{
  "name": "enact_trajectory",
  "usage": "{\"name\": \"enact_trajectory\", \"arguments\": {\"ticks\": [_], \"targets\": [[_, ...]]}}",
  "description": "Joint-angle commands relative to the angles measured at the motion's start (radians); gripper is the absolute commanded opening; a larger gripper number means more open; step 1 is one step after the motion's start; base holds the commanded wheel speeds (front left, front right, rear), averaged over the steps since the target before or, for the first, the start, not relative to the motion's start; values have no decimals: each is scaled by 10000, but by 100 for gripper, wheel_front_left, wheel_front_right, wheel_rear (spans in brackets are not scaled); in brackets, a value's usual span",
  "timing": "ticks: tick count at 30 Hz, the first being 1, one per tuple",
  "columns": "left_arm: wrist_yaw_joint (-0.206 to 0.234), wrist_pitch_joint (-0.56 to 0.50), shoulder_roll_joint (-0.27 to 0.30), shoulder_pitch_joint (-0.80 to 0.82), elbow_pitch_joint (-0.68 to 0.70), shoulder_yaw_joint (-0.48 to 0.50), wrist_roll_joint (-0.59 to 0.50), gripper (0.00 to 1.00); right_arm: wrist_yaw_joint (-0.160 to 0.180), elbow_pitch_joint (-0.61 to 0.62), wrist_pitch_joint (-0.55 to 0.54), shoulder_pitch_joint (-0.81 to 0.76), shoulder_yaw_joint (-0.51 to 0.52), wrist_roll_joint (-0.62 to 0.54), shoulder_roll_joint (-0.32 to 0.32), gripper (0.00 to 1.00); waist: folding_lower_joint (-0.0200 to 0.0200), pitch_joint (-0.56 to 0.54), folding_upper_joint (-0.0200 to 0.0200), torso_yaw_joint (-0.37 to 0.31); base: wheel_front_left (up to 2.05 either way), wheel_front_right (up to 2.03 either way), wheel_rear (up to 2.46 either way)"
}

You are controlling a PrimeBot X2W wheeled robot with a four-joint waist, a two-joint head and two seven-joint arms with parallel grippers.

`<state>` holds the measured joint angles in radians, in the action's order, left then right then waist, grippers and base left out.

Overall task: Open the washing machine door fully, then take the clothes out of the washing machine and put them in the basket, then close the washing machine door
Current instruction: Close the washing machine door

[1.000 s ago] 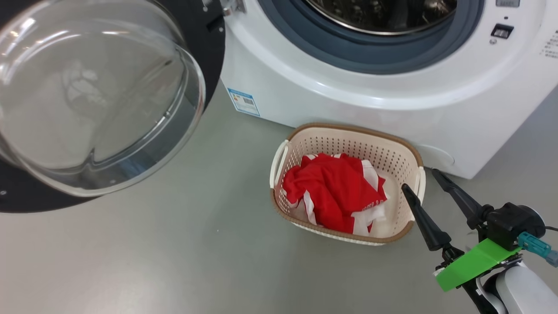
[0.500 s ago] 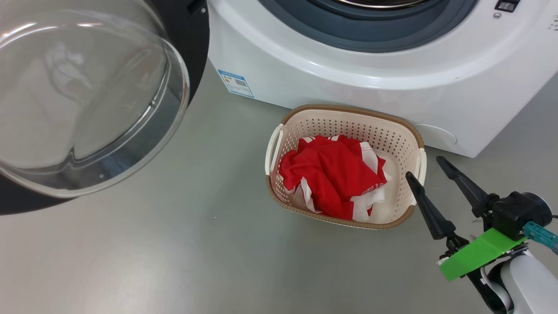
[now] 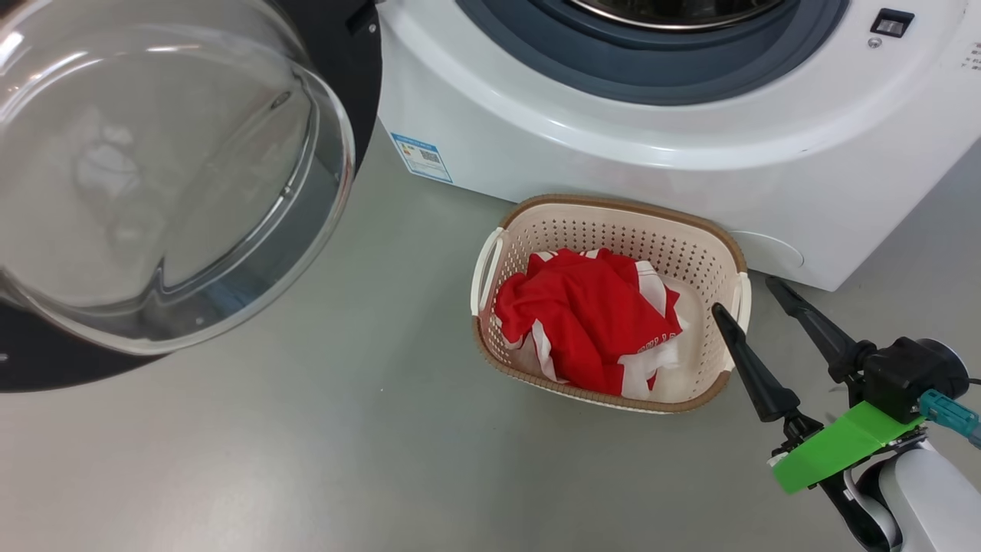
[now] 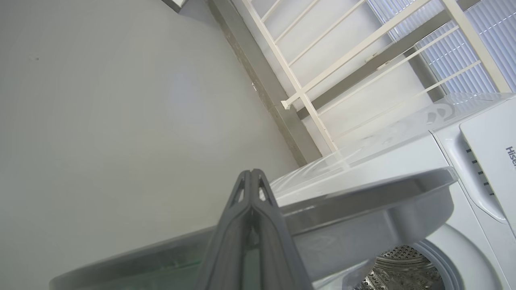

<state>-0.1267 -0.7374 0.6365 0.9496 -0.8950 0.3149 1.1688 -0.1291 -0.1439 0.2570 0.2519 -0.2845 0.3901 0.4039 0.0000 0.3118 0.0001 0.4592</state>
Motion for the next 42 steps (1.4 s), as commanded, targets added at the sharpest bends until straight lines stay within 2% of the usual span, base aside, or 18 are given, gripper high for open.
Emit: {"name": "enact_trajectory", "arguments": {"ticks": [1, 14, 31, 42], "targets": [[-40, -473, 457, -374, 293, -36, 123, 0, -16, 199, 48, 67, -204, 166, 6, 100, 0, -61, -1, 29, 0, 0, 0], [113, -2254, 465, -911, 1123, 21, 832, 0, -16, 210, 48, -65, -154, 179, -34, 100, 0, -280, -1, 100, 0, 0, 0], [-8, -4203, 385, -1542, 2535, -208, 1711, 0, -16, 204, 48, -284, -72, 185, -94, 100, 0, -671, -1, 129, 0, 0, 0], [-37, -5492, -45, -2032, 4526, -460, 2778, 0, -16, 219, 48, -486, 56, 188, -159, 100, 0, -914, -1, 31, 0, 0, 0]]}}
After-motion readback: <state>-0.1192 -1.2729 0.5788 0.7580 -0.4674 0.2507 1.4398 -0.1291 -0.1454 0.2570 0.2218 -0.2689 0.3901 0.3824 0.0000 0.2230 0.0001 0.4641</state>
